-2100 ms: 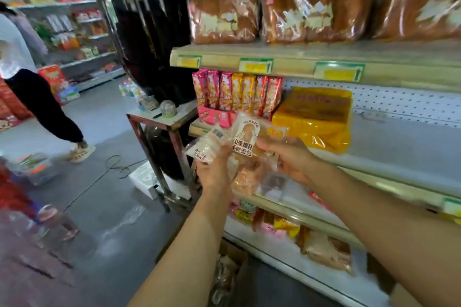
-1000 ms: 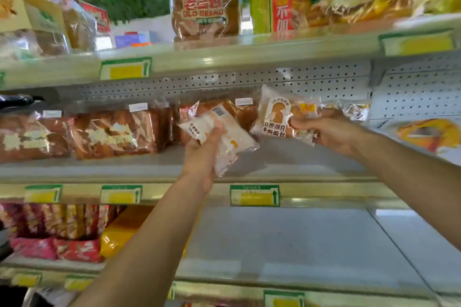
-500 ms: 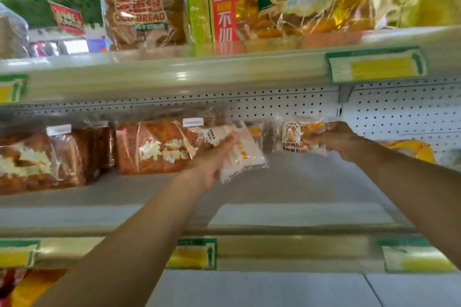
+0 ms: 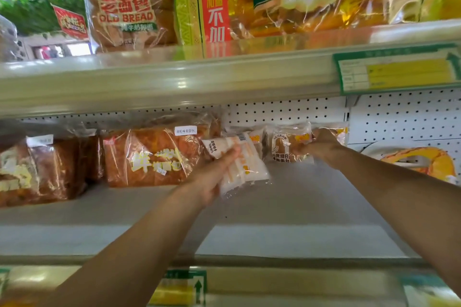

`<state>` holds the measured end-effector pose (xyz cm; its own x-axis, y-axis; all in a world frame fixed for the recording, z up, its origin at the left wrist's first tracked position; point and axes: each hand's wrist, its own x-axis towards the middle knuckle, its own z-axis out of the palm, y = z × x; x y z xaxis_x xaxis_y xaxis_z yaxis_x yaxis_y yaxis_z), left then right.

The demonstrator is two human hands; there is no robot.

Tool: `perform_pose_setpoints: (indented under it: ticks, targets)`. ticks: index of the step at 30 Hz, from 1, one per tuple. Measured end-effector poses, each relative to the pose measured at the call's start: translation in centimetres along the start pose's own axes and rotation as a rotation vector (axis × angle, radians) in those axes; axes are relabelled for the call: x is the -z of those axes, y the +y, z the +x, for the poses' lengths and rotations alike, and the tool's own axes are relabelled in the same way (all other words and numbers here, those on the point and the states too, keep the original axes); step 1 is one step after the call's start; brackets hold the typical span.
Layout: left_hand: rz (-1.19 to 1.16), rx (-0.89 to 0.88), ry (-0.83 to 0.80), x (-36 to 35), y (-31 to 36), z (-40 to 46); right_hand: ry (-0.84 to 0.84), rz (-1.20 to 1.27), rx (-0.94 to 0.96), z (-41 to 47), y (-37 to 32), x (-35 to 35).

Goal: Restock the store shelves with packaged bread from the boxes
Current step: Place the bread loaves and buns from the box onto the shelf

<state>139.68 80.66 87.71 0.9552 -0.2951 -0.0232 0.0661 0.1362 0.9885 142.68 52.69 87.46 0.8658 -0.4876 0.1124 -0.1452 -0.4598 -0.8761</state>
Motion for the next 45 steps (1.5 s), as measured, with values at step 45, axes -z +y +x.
perform_pose_setpoints:
  ticks: [45]
  targets:
    - [0.027, -0.086, -0.083, -2.6, 1.0, -1.3, -0.431, 0.538, 0.258, -10.8, -3.2, 1.9]
